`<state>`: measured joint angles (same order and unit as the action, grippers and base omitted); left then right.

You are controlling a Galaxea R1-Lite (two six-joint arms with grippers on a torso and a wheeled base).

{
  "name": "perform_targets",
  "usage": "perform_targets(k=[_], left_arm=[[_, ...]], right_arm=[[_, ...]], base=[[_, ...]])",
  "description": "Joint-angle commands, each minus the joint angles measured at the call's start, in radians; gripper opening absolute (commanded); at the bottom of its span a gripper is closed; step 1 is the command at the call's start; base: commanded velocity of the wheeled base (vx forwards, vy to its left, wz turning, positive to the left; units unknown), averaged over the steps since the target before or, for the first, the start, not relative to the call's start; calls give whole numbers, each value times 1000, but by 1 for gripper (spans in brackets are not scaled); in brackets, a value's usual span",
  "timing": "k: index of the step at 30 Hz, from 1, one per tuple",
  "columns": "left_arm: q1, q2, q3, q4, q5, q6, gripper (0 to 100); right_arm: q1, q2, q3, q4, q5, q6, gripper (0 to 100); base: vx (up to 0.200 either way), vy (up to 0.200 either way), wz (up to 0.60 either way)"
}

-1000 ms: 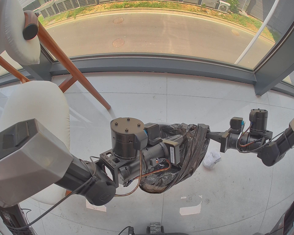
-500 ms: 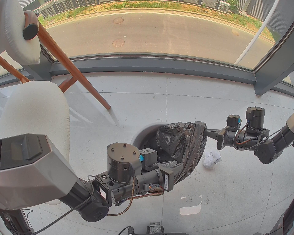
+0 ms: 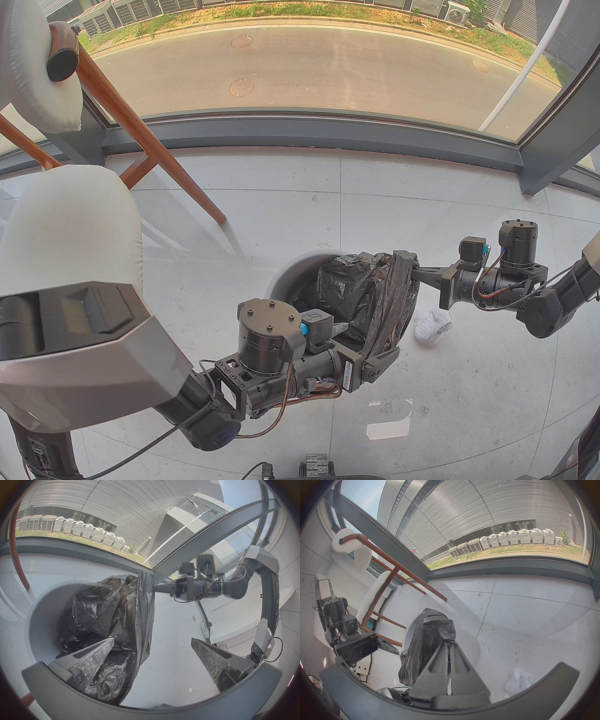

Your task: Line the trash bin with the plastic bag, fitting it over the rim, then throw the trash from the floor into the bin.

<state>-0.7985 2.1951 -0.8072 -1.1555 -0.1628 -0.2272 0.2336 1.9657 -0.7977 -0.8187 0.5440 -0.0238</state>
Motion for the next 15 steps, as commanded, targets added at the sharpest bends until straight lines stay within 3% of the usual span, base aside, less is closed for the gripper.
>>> perform_targets(k=[1,15], left_arm=[[-1,80,-7,-12,0,3,100],[5,239,-158,-55,6,22,100]], right_arm=[[1,-5,-3,-2,1,-1,0],[1,-8,2,-3,-1,-1,0]], base=[[0,0,0],[0,0,0]])
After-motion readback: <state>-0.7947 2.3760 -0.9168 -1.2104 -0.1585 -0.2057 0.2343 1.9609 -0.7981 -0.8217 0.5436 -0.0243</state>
